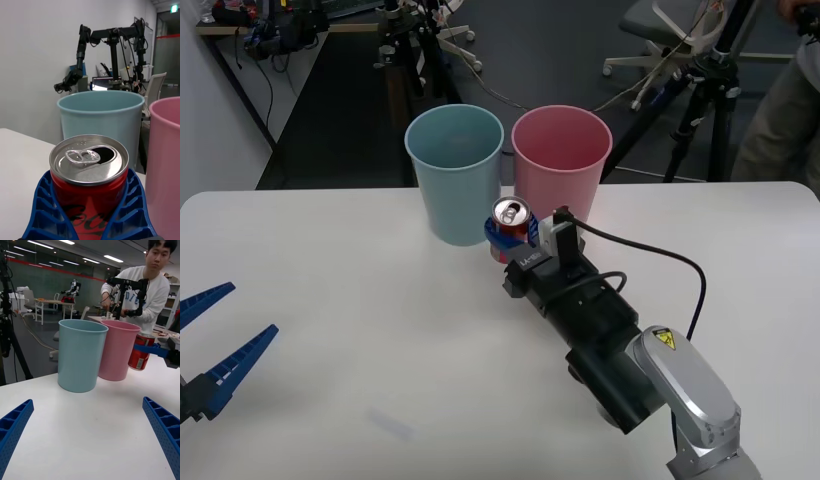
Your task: Grasp the object on the table and drop it into the matching bin: aluminum can to the light blue bin, PET bottle to the pink bin.
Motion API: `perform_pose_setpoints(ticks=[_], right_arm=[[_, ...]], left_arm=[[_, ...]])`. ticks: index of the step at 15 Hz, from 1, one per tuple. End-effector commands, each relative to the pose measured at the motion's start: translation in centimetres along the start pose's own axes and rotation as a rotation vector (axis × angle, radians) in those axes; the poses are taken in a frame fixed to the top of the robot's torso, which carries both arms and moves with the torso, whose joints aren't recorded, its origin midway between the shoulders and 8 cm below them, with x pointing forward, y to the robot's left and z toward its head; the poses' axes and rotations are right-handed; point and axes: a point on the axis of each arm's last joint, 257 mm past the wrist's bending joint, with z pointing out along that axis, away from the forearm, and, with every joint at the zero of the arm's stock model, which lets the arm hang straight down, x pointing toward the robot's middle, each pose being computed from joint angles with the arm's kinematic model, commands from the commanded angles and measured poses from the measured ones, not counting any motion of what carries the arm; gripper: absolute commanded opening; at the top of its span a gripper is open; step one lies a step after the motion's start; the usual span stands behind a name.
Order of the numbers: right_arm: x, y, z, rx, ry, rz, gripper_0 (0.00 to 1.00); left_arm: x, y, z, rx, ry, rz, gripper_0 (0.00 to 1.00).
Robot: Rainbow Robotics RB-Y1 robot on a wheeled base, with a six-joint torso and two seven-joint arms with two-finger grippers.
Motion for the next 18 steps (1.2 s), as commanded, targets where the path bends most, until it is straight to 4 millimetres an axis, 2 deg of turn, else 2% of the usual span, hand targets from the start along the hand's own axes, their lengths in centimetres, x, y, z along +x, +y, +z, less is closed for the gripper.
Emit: perform_pose_setpoints(ticks=[1, 5, 13, 18], right_arm=[[-2.8, -0.1, -0.2, -0.014, -0.035, 0.032, 0.0], [-5.6, -0.4, 0.2, -0.015, -0.068, 0.067, 0.0], [-9.5, -1.5, 2.5, -0.017, -0.106, 0.152, 0.0], [-12.8, -1.5, 3.2, -0.037, -0.136, 0.13, 0.0]], left_arm=[[0.0, 0.0, 0.0, 0.0, 0.0, 0.0, 1.0], [0.0, 0.0, 0.0, 0.0, 0.0, 0.0, 1.0], [0.0, 0.0, 0.0, 0.0, 0.0, 0.0, 1.0], [0.0, 0.0, 0.0, 0.0, 0.0, 0.0, 1.0]])
